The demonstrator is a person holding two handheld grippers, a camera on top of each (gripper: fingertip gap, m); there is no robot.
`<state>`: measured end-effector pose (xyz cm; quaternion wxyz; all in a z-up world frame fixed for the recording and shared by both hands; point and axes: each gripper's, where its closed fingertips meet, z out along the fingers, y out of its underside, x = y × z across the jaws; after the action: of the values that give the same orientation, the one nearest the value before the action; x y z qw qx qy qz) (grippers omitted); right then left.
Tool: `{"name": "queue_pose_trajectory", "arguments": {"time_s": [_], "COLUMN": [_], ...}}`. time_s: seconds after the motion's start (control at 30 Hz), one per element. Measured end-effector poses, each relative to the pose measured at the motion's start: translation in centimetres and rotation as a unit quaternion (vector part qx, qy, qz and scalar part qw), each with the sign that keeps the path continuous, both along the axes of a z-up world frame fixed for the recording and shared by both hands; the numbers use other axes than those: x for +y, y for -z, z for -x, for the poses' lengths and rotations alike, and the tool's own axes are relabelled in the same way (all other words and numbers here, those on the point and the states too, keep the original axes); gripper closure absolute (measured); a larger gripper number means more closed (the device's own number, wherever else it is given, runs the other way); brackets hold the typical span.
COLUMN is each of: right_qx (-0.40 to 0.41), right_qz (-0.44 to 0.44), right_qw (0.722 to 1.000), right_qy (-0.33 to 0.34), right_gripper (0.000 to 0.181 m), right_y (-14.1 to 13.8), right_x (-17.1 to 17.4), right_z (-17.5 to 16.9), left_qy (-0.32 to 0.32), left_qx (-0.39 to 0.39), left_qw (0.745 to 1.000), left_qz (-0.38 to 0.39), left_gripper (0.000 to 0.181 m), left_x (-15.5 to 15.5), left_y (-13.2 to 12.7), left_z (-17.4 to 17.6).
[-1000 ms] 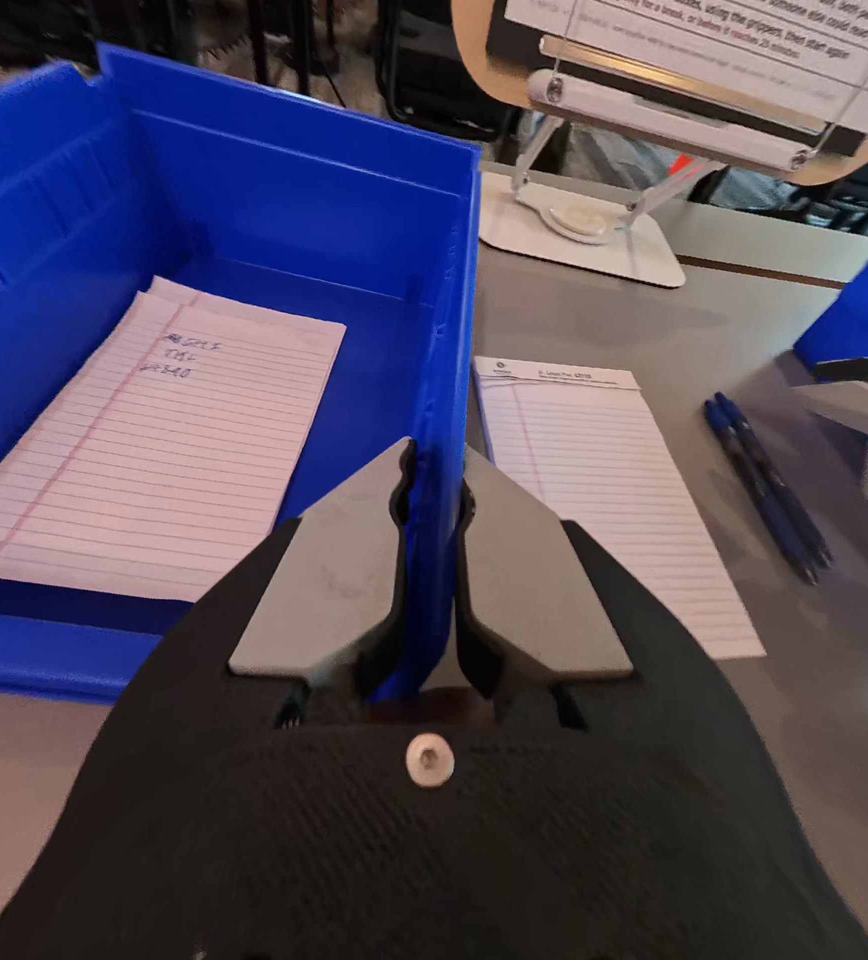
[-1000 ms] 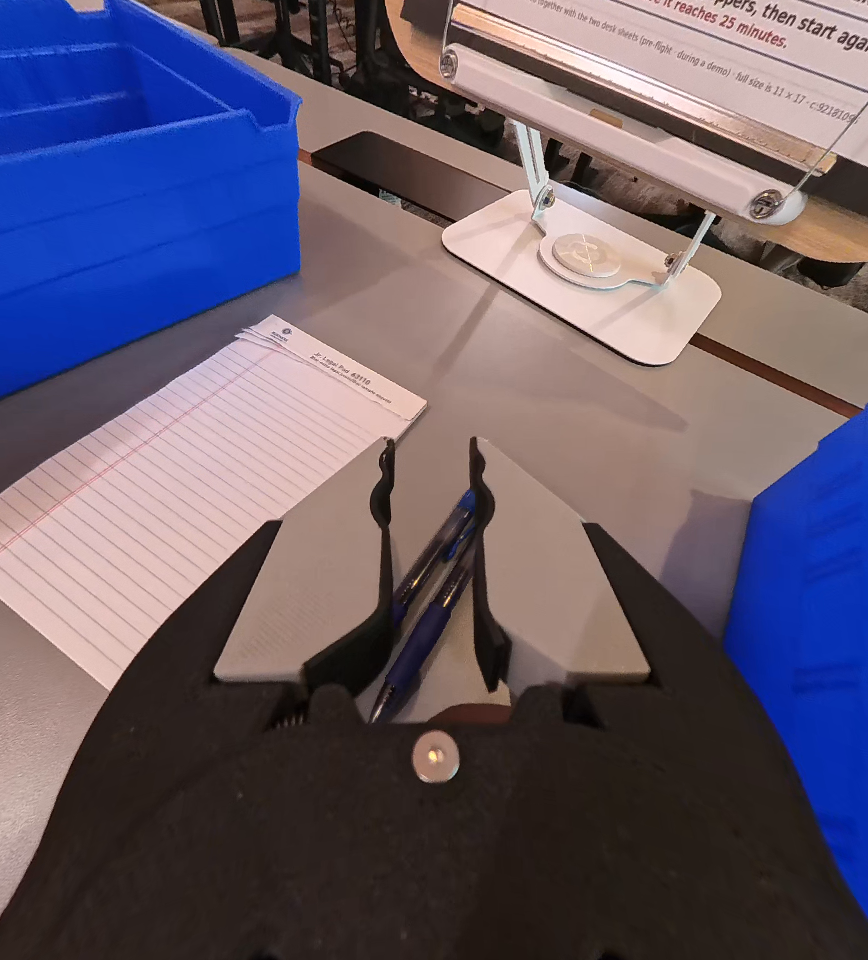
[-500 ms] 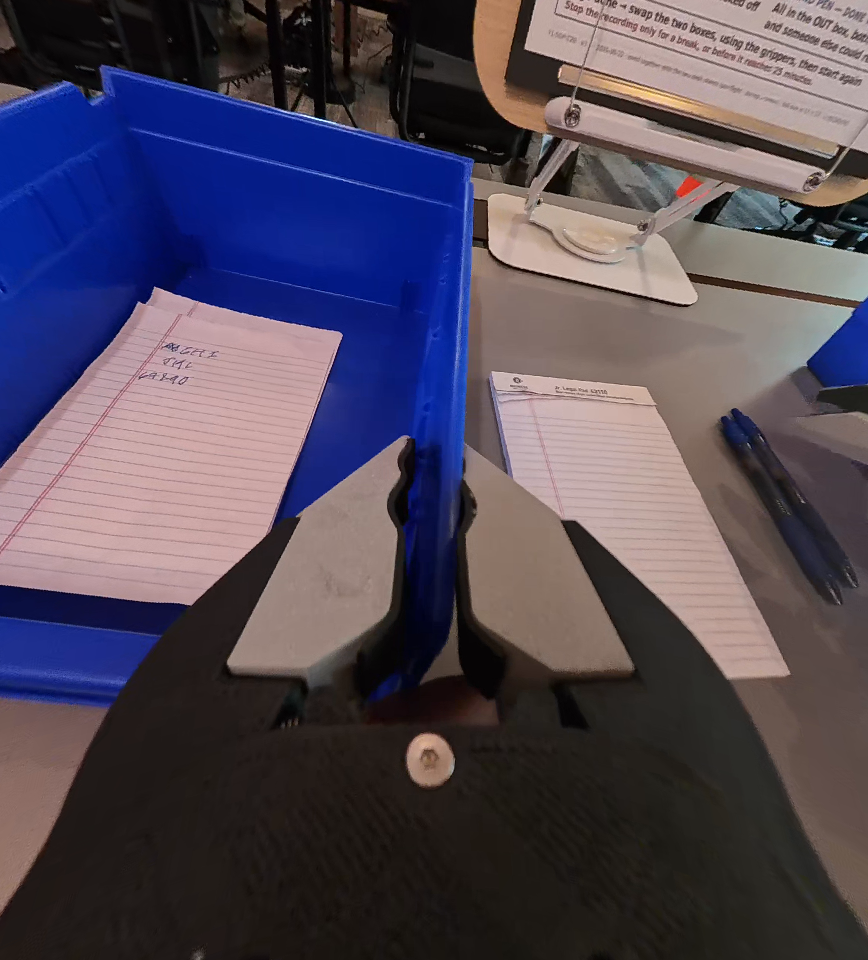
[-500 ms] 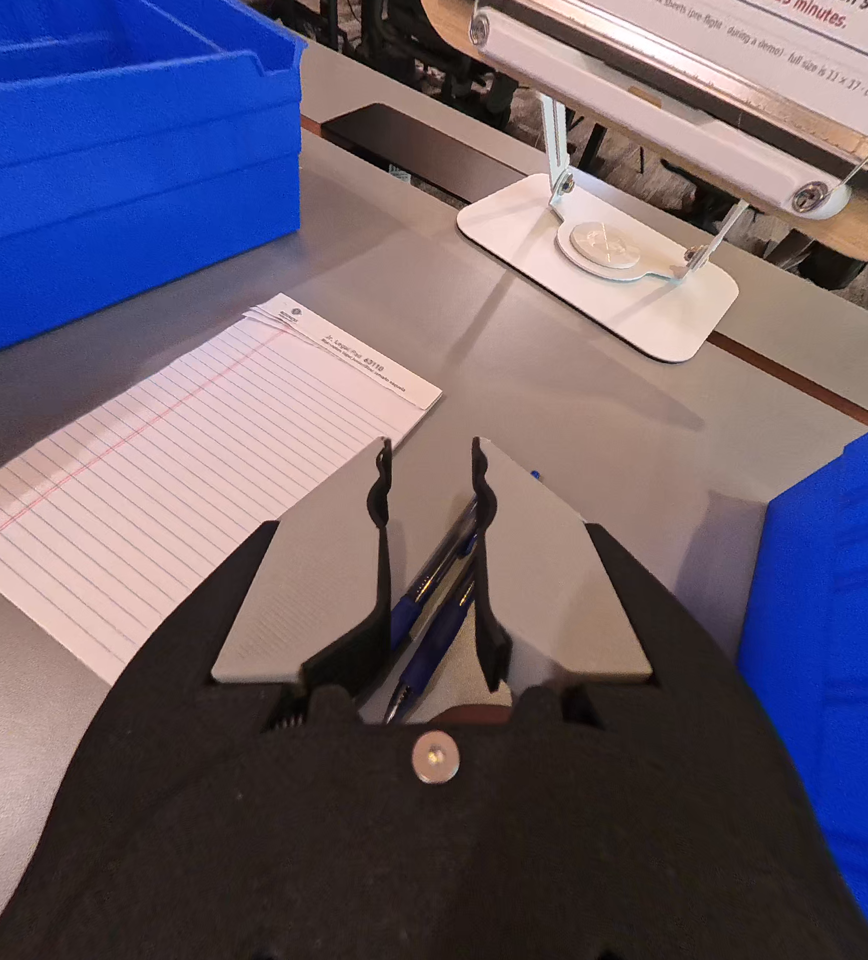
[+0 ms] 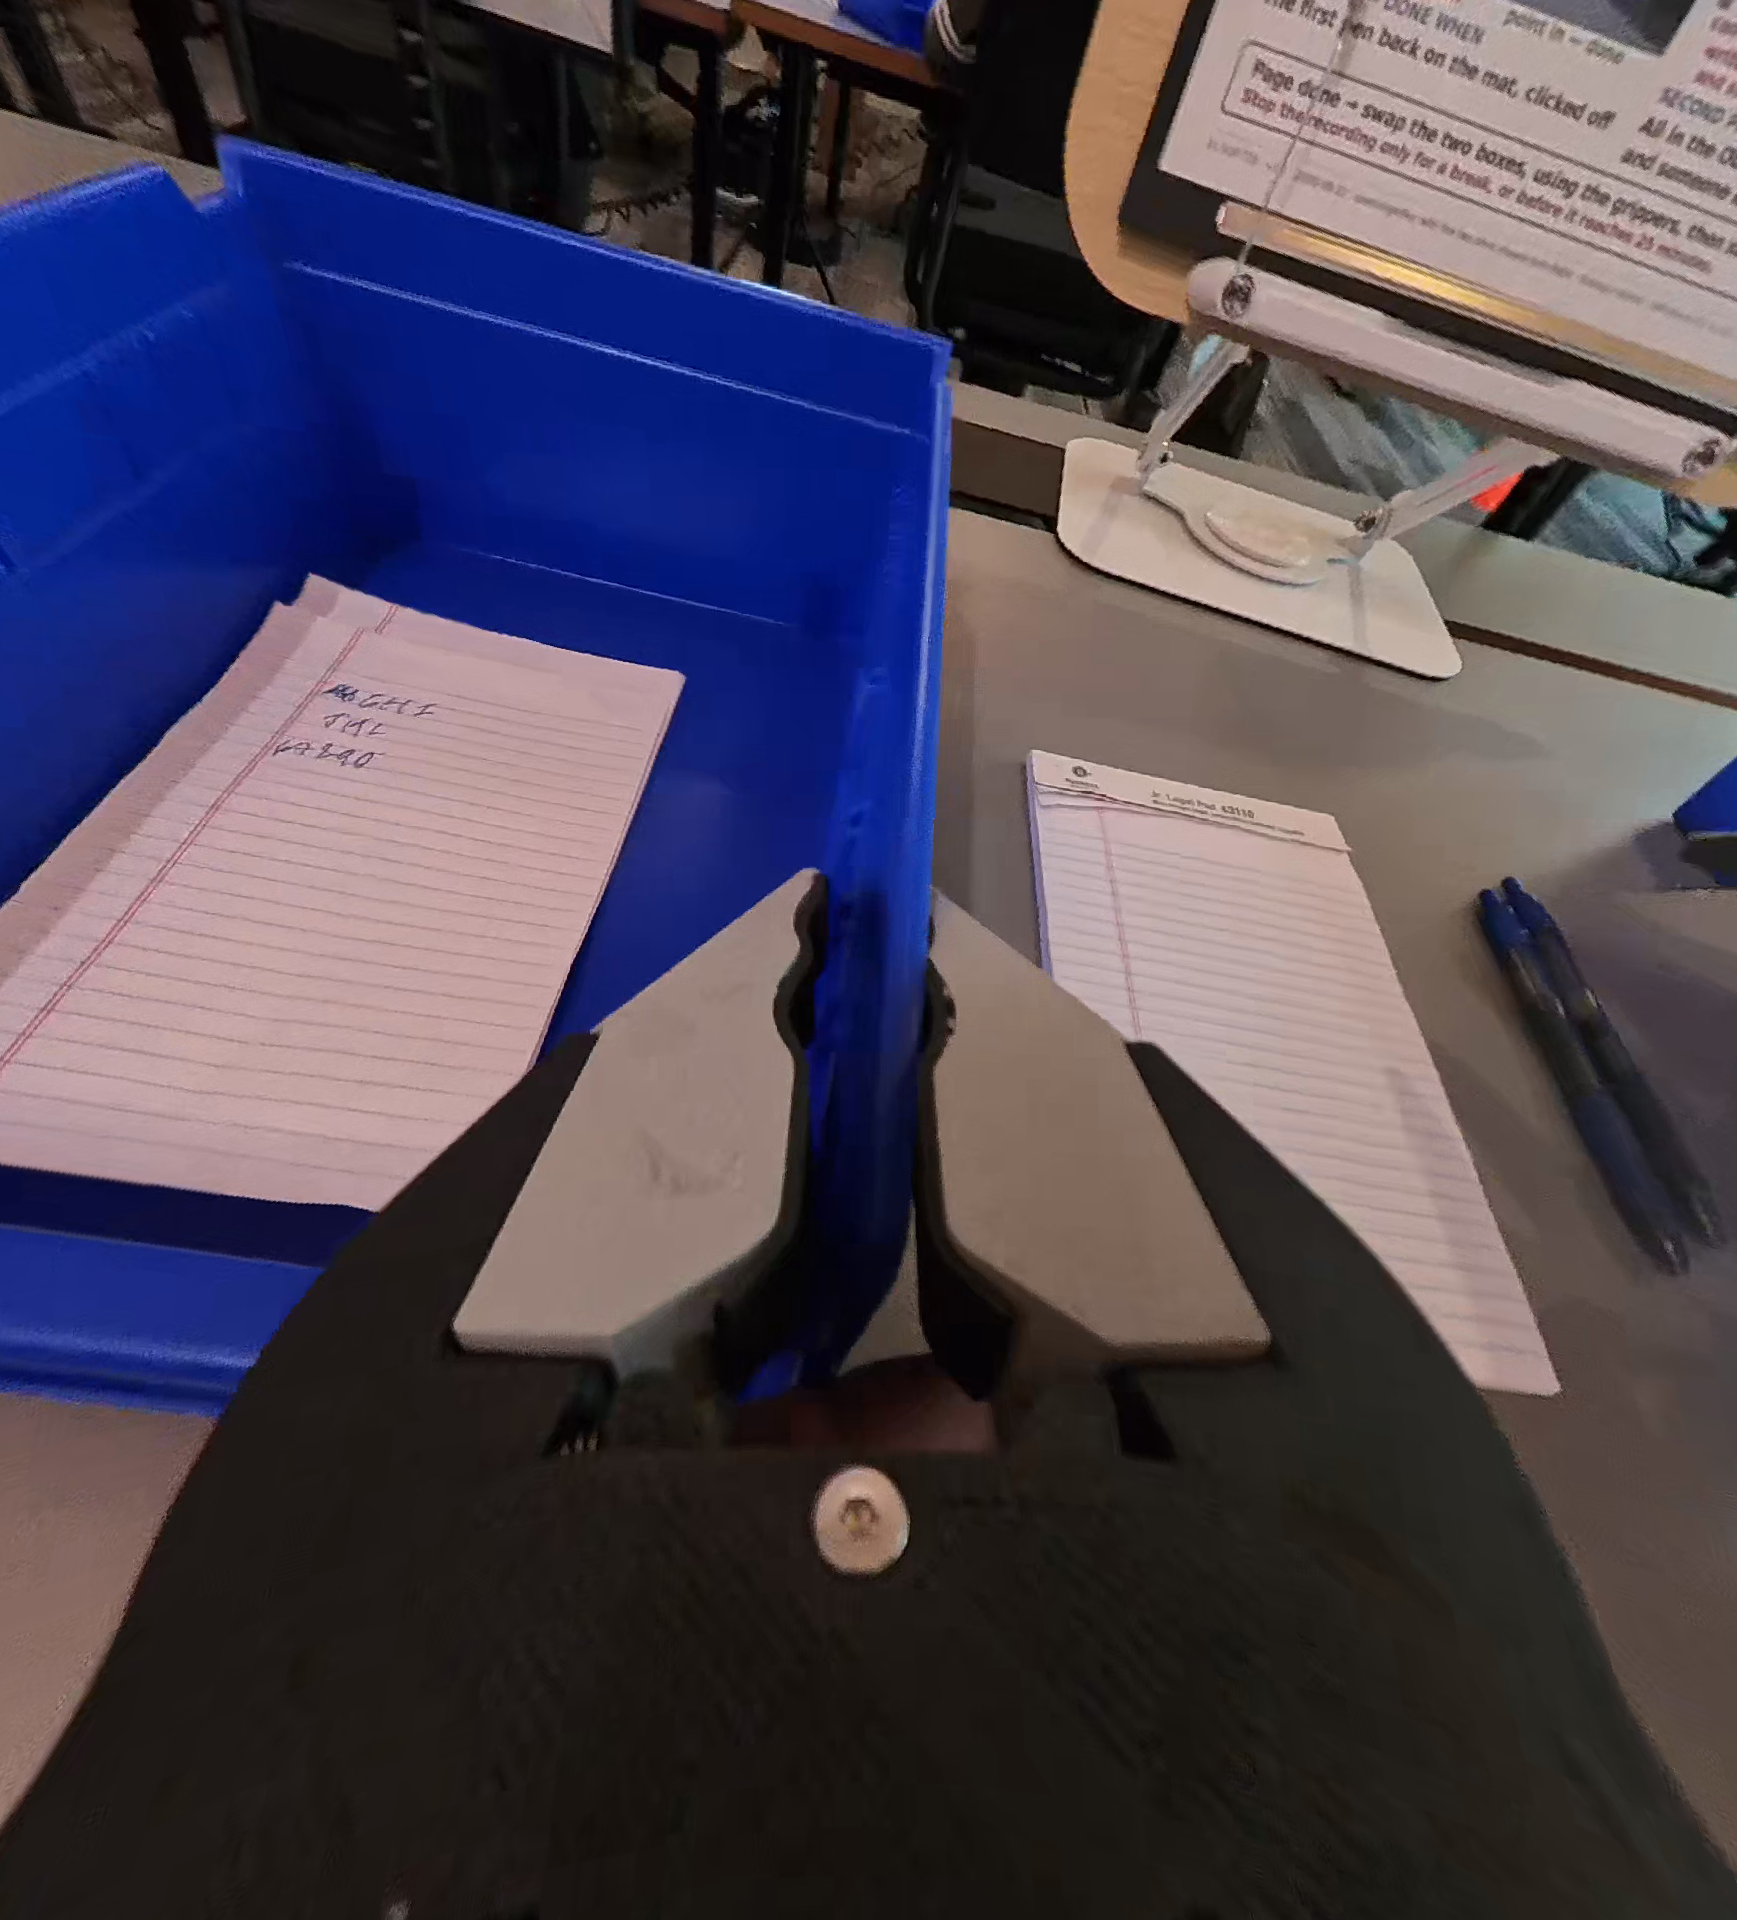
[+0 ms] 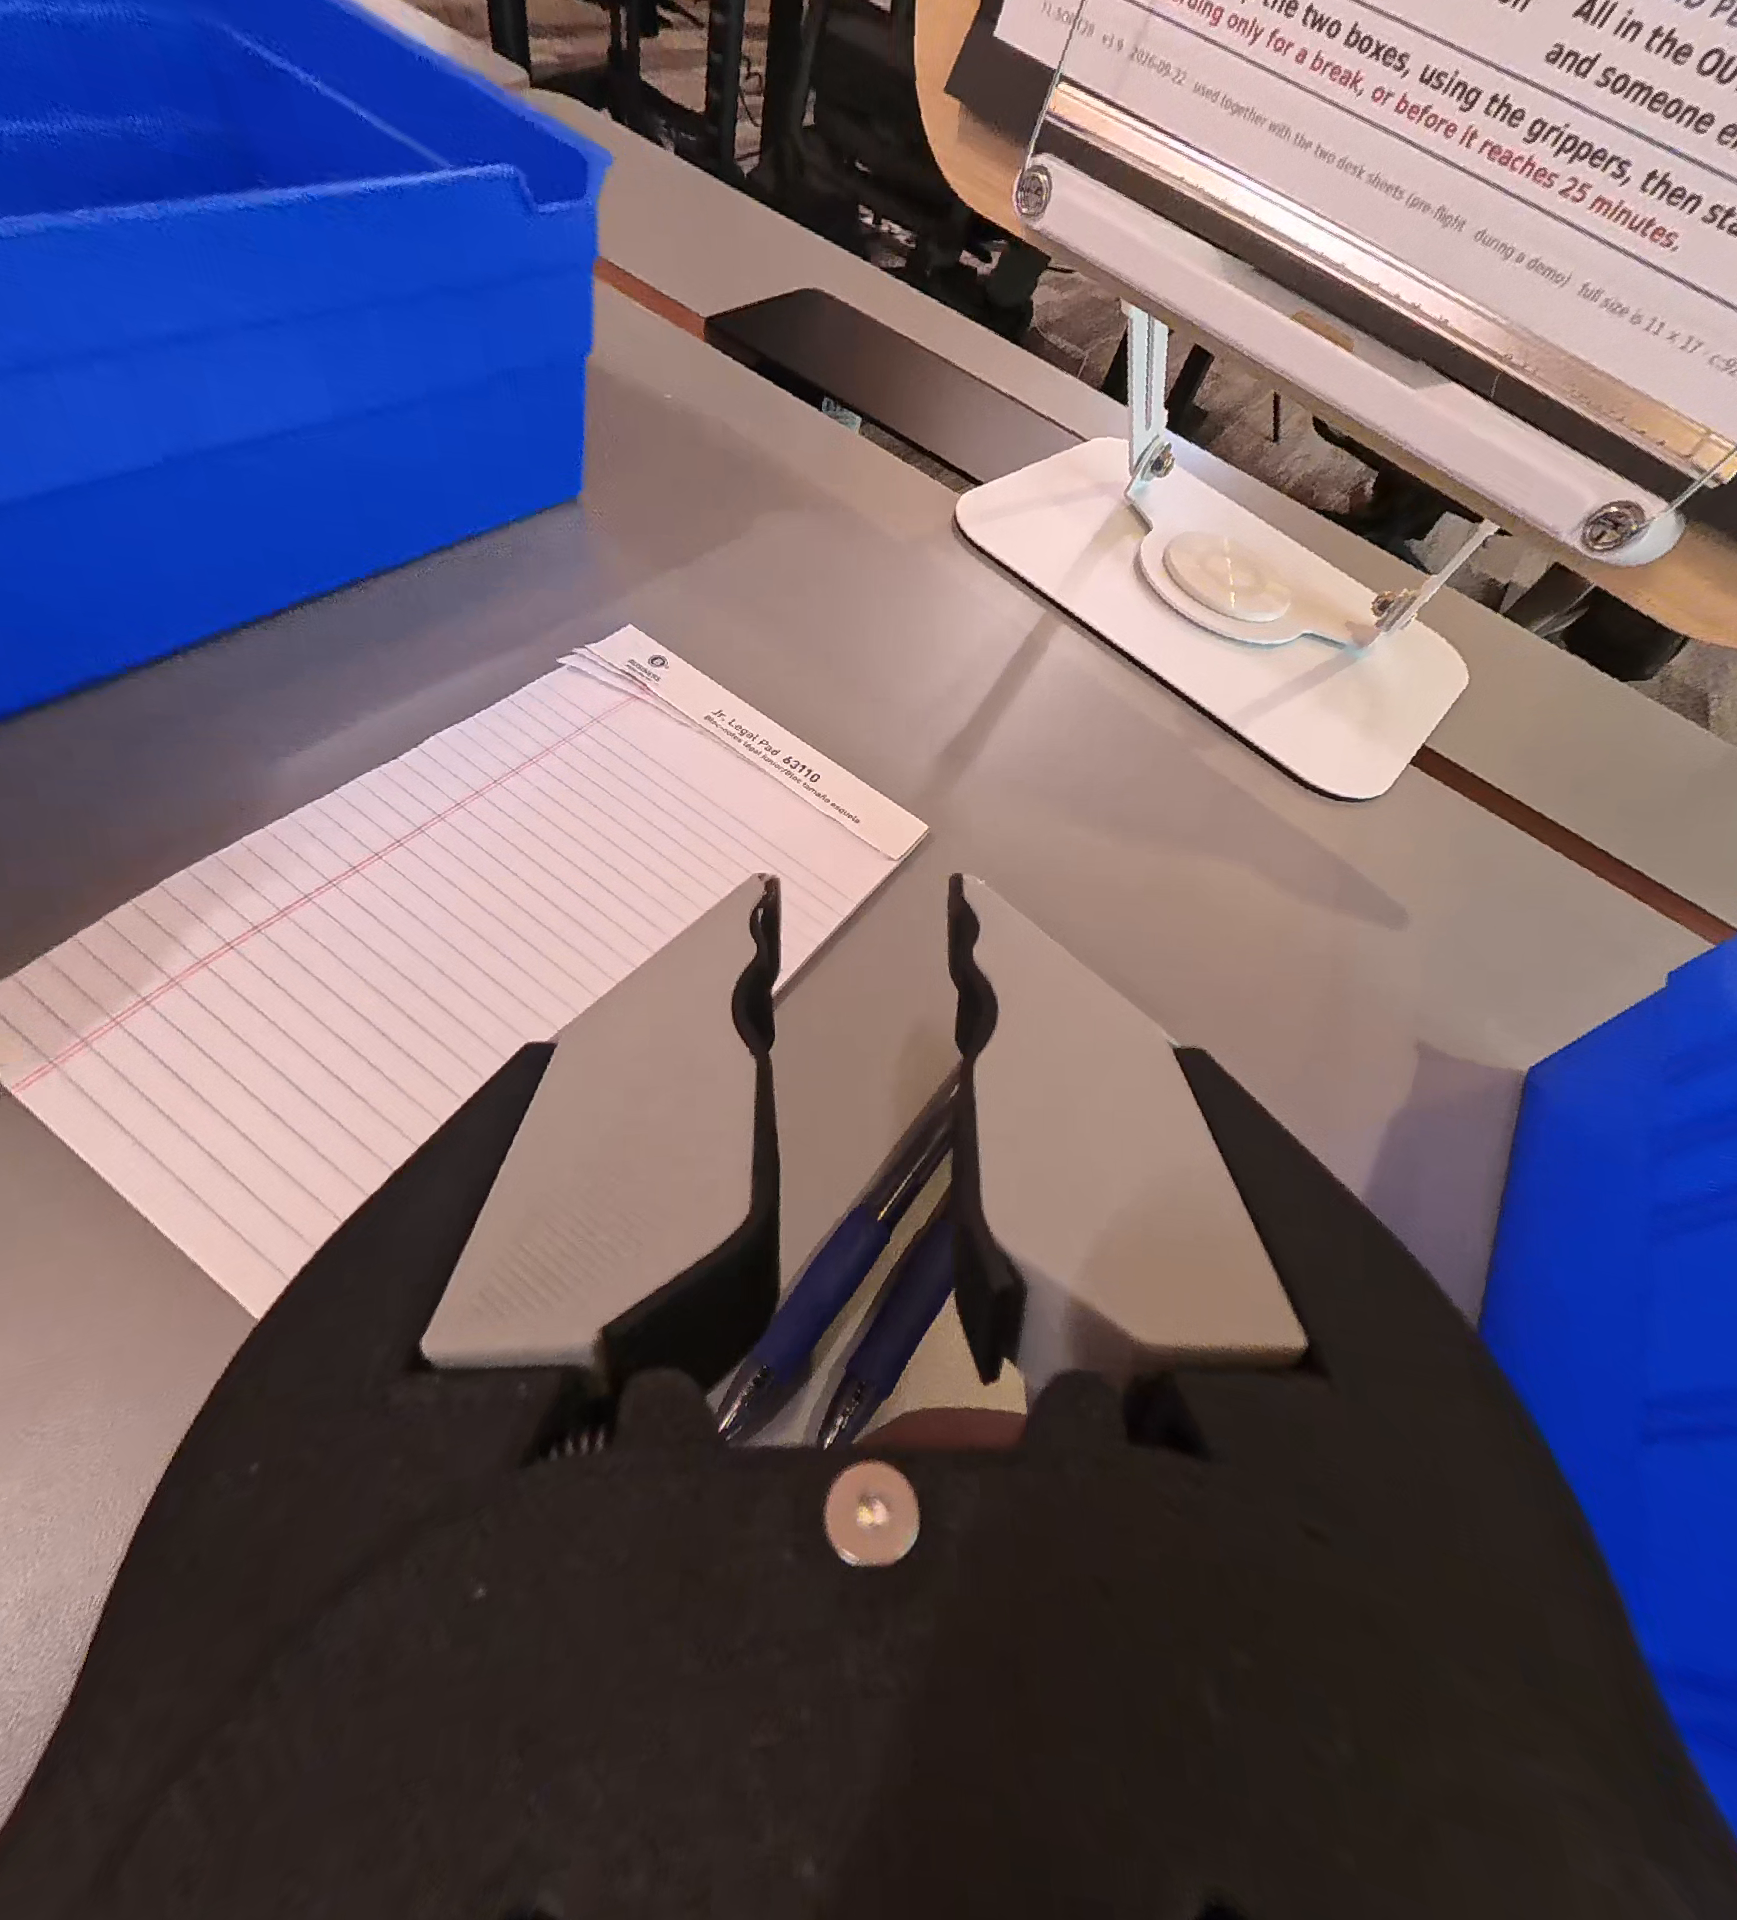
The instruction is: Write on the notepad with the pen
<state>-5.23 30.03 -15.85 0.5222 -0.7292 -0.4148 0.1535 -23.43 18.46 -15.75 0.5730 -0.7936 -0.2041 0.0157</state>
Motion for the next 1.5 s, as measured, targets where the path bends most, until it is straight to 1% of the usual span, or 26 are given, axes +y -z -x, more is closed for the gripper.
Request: {"name": "queue_pose_trajectory", "arguments": {"time_s": [0.07, 0.17, 0.23, 0.27, 0.33, 0.37, 0.43, 0.5, 0.53, 0.57, 0.6, 0.67, 0.73, 0.8, 0.9, 0.97, 1.03, 1.1, 1.17, 1.23, 1.3, 1.37, 1.5], "right_qx": [0.005, 0.009, 0.011, 0.012, 0.015, 0.016, 0.019, 0.022, 0.024, 0.025, 0.027, 0.033, 0.042, 0.046, 0.045, 0.049, 0.049, 0.047, 0.043, 0.039, 0.030, 0.023, 0.029], "right_qz": [0.007, 0.023, 0.032, 0.032, 0.036, 0.041, 0.053, 0.062, 0.061, 0.059, 0.059, 0.064, 0.068, 0.067, 0.074, 0.081, 0.079, 0.071, 0.058, 0.048, 0.047, 0.049, 0.044], "right_qw": [1.000, 1.000, 0.999, 0.999, 0.999, 0.999, 0.998, 0.998, 0.998, 0.998, 0.998, 0.997, 0.997, 0.997, 0.996, 0.996, 0.996, 0.996, 0.997, 0.998, 0.998, 0.999, 0.999], "right_qy": [0.003, 0.005, 0.005, 0.006, 0.004, 0.003, 0.003, 0.000, 0.001, 0.004, 0.007, 0.010, 0.009, 0.005, 0.005, 0.006, 0.006, 0.011, 0.023, 0.025, 0.019, 0.011, -0.005], "right_gripper": [0.153, 0.152, 0.151, 0.151, 0.150, 0.149, 0.149, 0.149, 0.149, 0.149, 0.149, 0.149, 0.149, 0.148, 0.146, 0.137, 0.131, 0.131, 0.133, 0.134, 0.135, 0.135, 0.135], "right_y": [0.1, 0.5, 0.7, 0.7, 0.7, 0.8, 1.0, 1.2, 1.1, 1.1, 1.0, 1.0, 0.7, 0.6, 0.9, 1.1, 1.1, 1.0, 1.0, 1.1, 1.5, 1.8, 1.7], "right_x": [0.2, 0.4, 0.5, 0.6, 0.6, 0.6, 0.7, 0.7, 0.8, 0.9, 1.1, 1.2, 1.2, 1.1, 1.3, 1.4, 1.7, 2.0, 2.3, 2.4, 2.1, 1.7, 1.2], "right_z": [-0.1, -0.3, -0.4, -0.4, -0.4, -0.4, -0.5, -0.4, -0.5, -0.6, -0.7, -1.0, -1.1, -1.2, -1.5, -1.8, -2.1, -2.4, -2.6, -2.4, -1.9, -1.5, -1.1], "left_qy": [-0.012, 0.020, 0.046, 0.058, 0.078, 0.096, 0.160, 0.233, 0.272, 0.310, 0.335, 0.353, 0.358, 0.381, 0.407, 0.409, 0.401, 0.391, 0.381, 0.387, 0.392, 0.382, 0.383], "left_qx": [-0.013, -0.068, -0.079, -0.081, -0.076, -0.074, -0.065, -0.050, -0.034, -0.012, 0.017, 0.089, 0.145, 0.161, 0.146, 0.157, 0.177, 0.203, 0.230, 0.185, 0.142, 0.124, 0.092], "left_qw": [1.000, 0.997, 0.995, 0.993, 0.989, 0.985, 0.974, 0.962, 0.955, 0.946, 0.940, 0.931, 0.922, 0.910, 0.899, 0.896, 0.896, 0.896, 0.895, 0.903, 0.908, 0.914, 0.918], "left_qz": [-0.011, -0.041, -0.048, -0.059, -0.100, -0.120, -0.146, -0.137, -0.117, -0.089, -0.062, -0.027, -0.002, 0.032, 0.064, 0.070, 0.063, 0.046, 0.045, 0.029, 0.046, 0.061, 0.046], "left_gripper": [0.166, 0.154, 0.151, 0.152, 0.153, 0.154, 0.161, 0.162, 0.161, 0.155, 0.151, 0.146, 0.146, 0.146, 0.146, 0.146, 0.146, 0.146, 0.148, 0.155, 0.155, 0.152, 0.153], "left_x": [0.0, 0.4, 0.1, -0.2, -1.2, -1.8, -2.6, -3.1, -3.1, -3.1, -2.8, -1.6, 0.4, 2.7, 6.3, 8.4, 9.8, 10.3, 10.1, 9.6, 9.6, 10.0, 10.2], "left_y": [-0.1, -0.6, -1.0, -1.4, -3.2, -4.3, -6.4, -7.7, -7.9, -7.7, -7.3, -6.6, -5.7, -4.2, -1.8, -0.5, 0.1, -0.2, -0.4, -0.5, 0.2, 0.6, 0.2], "left_z": [-0.3, -1.8, -2.3, -2.3, -1.9, -2.0, -3.1, -5.2, -6.7, -8.3, -9.6, -11.5, -13.0, -15.0, -17.1, -17.5, -17.4, -16.9, -15.8, -15.3, -14.7, -13.9, -13.4]}}
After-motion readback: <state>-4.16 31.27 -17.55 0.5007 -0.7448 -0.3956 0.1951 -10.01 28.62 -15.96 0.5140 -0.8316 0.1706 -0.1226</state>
